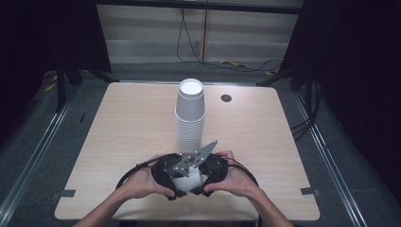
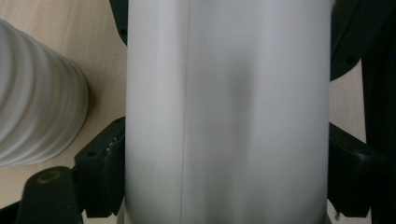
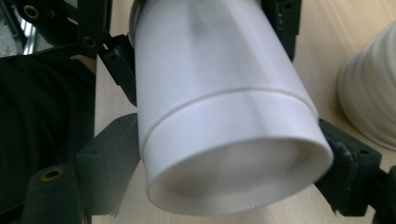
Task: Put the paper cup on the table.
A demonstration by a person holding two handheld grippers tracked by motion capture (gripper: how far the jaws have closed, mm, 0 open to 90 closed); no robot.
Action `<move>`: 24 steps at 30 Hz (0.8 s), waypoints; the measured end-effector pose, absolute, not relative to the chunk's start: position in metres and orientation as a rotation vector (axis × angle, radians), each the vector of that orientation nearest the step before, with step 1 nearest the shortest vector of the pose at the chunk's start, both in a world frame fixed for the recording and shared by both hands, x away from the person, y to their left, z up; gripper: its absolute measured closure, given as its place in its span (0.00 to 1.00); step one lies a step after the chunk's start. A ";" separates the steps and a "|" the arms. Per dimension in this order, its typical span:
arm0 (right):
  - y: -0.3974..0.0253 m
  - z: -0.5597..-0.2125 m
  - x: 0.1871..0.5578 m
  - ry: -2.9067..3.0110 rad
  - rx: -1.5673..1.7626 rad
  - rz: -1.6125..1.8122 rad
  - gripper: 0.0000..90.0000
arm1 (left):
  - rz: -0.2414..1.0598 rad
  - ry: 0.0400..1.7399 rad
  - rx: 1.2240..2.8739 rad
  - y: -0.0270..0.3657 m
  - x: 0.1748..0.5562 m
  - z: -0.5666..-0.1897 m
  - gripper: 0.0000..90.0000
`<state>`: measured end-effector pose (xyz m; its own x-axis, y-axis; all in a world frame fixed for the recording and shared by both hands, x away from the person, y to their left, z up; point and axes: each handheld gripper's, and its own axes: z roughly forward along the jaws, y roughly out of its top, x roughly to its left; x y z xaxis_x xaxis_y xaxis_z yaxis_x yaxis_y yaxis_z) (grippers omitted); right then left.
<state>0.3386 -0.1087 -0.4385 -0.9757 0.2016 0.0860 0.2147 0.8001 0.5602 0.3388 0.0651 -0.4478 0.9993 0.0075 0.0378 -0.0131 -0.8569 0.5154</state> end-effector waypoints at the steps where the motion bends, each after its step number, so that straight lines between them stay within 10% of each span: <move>1: -0.109 -0.439 0.339 -2.960 -0.342 -0.925 0.19 | 0.052 -0.004 2.599 0.065 0.339 -0.448 0.18; 24: -0.107 -0.440 0.336 -2.929 -0.304 -0.948 0.26 | 0.040 -0.064 2.580 0.067 0.338 -0.446 0.17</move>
<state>0.3357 -0.1071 -0.4400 -0.9795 0.1715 0.1056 0.2008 0.7928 0.5755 0.3379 0.0674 -0.4457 0.9984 -0.0380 0.0416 -0.0543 -0.8459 0.5306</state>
